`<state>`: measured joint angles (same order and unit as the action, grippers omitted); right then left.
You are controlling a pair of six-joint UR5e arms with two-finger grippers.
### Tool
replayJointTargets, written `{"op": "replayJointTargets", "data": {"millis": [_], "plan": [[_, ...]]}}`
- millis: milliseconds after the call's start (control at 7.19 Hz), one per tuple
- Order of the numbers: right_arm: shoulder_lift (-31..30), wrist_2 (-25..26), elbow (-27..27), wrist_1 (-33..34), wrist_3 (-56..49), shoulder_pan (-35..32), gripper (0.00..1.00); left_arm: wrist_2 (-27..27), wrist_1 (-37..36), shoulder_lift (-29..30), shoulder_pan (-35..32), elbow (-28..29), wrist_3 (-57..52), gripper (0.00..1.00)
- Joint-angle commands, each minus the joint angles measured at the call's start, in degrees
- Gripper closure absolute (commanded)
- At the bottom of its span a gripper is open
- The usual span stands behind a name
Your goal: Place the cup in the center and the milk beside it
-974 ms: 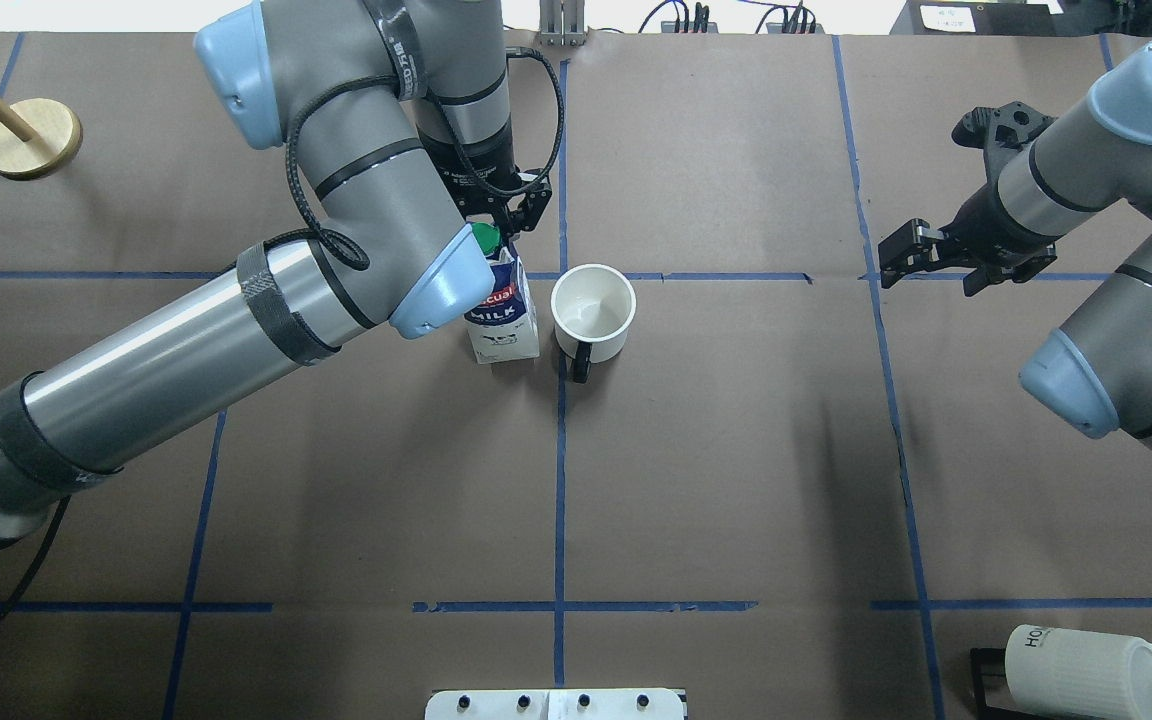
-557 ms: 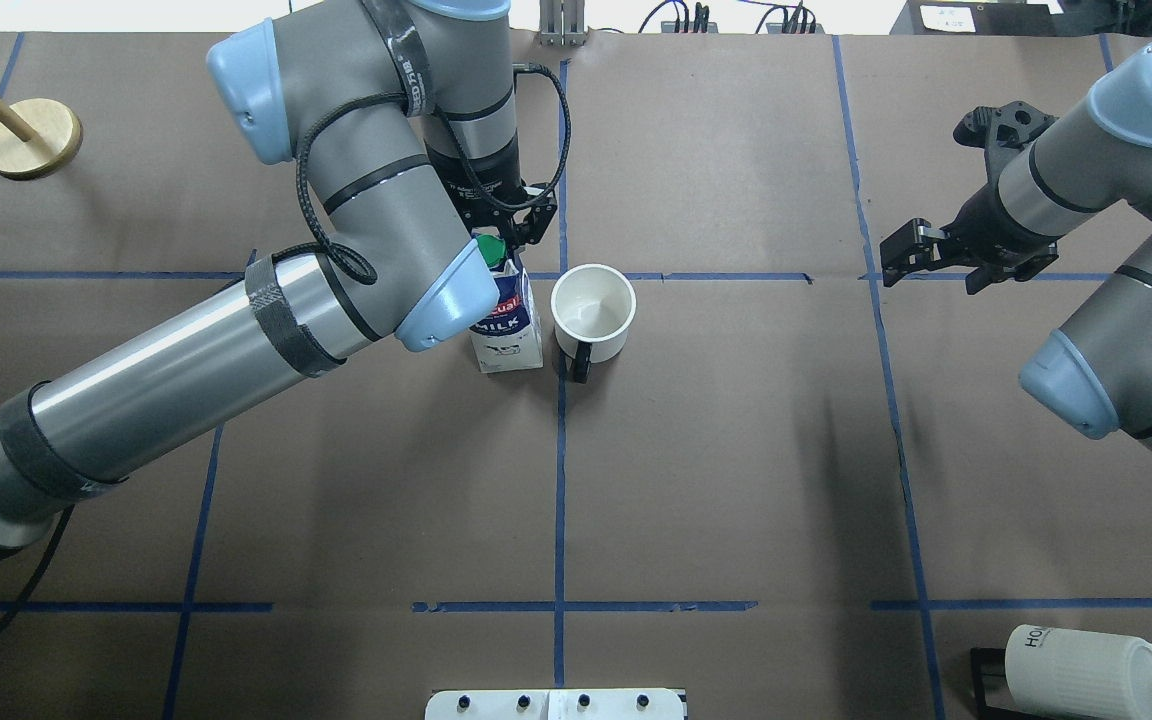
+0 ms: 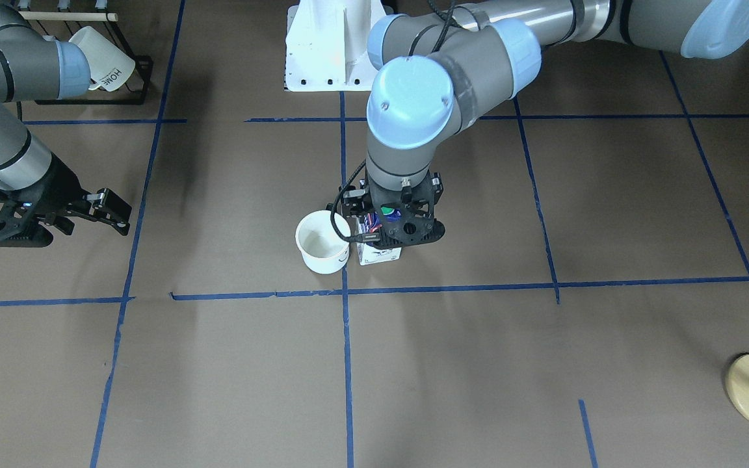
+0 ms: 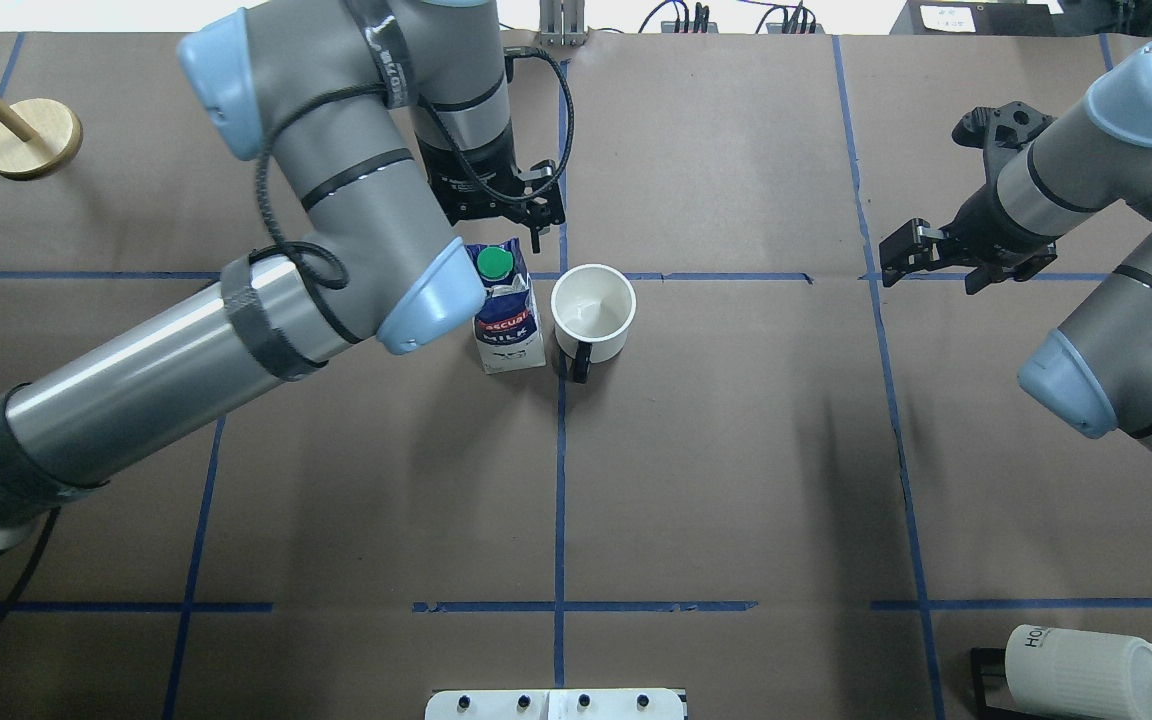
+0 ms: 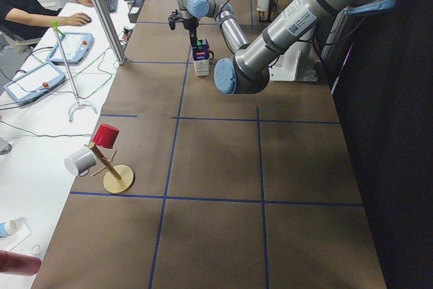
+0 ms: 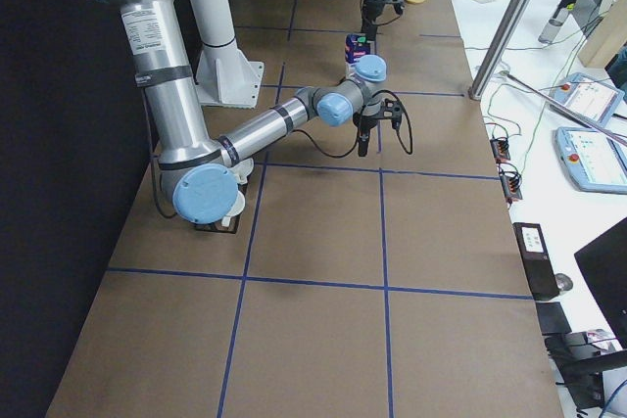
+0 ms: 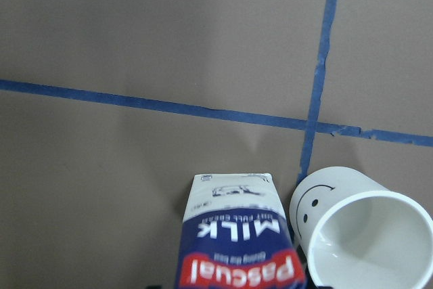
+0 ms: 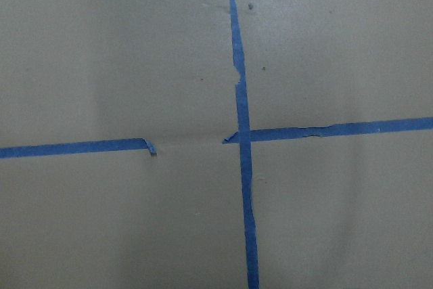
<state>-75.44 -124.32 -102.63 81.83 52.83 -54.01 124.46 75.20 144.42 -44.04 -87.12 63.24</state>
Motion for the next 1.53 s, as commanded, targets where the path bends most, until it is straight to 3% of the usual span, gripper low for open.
{"op": "replayJointTargets", "data": {"millis": [0, 139, 278, 557, 696, 974, 1252, 1391], "plan": [[-0.4, -0.83, -0.03, 0.09, -1.14, -1.61, 0.0, 0.17, -0.23, -14.24, -4.54, -19.81, -0.57, 0.0], [-1.8, -1.1, -0.03, 0.61, -6.28, -3.8, 0.0, 0.6, -0.23, -20.08, -7.78, -25.15, -2.14, 0.0], [-4.16, -1.37, -0.03, 0.88, -12.77, -7.39, 0.0, 0.61, -0.58, -24.75, -10.6, -27.9, -11.82, 0.0], [-7.77, -6.79, 0.24, 2.71, -24.37, -16.52, 0.0, 3.75, -0.49, -35.2, -18.84, -28.19, -31.4, 0.0], [-7.88, -8.04, 0.24, 8.81, -34.36, -21.88, 0.0, 4.82, -0.41, -40.57, -23.93, -27.58, -42.56, 0.0], [-7.35, -7.53, 0.32, 19.73, -52.14, -29.54, 0.0, 4.92, 0.03, -45.17, -32.55, -21.64, -58.6, 0.0], [-8.22, -7.52, 1.81, 21.09, -58.77, -33.34, 0.0, 5.0, 0.56, -44.67, -42.39, -9.61, -76.61, 0.0], [-8.75, -7.78, 3.47, 21.01, -62.2, -33.7, 0.0, 5.0, 0.47, -44.75, -45.05, -7.64, -77.73, 0.0]]}}
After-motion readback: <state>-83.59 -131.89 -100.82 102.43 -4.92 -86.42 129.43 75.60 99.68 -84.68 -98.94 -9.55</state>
